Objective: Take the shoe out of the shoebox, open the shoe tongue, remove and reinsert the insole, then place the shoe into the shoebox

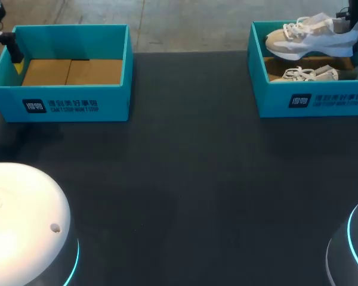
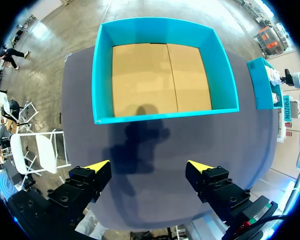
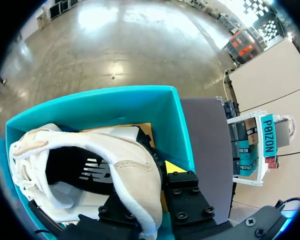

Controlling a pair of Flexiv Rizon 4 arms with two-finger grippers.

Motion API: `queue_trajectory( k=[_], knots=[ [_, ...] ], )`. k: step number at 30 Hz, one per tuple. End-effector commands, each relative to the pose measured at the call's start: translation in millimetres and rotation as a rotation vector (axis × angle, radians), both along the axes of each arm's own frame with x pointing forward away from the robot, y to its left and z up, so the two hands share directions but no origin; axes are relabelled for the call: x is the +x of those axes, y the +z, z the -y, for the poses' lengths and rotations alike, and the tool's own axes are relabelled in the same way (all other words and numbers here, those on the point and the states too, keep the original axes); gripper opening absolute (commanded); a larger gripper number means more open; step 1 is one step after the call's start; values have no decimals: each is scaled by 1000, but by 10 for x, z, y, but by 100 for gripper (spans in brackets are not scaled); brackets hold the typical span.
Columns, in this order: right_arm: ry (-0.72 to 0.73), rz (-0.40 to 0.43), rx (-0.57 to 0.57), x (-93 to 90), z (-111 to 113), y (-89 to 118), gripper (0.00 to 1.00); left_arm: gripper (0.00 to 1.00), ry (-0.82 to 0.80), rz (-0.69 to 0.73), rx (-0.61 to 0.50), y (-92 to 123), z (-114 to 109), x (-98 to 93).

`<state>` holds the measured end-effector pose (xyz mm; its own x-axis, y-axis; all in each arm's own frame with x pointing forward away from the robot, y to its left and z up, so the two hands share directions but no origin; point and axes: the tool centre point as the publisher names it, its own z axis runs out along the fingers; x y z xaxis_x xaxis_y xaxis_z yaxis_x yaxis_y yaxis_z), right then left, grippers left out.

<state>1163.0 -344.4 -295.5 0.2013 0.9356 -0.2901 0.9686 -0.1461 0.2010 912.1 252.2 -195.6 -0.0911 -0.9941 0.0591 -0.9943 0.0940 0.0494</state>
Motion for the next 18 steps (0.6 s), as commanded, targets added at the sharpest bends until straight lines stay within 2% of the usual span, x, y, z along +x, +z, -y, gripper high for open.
queue_trajectory(
  k=[1,9,18],
  knots=[
    [0,0,2,5,-3,-97,0,100,0,2,1,4,-1,-15],
    [0,-20,12,24,-21,-287,0,100,0,2,1,4,-1,-15],
    [-4,-26,22,21,-27,-358,0,100,0,2,1,4,-1,-15]
  ],
)
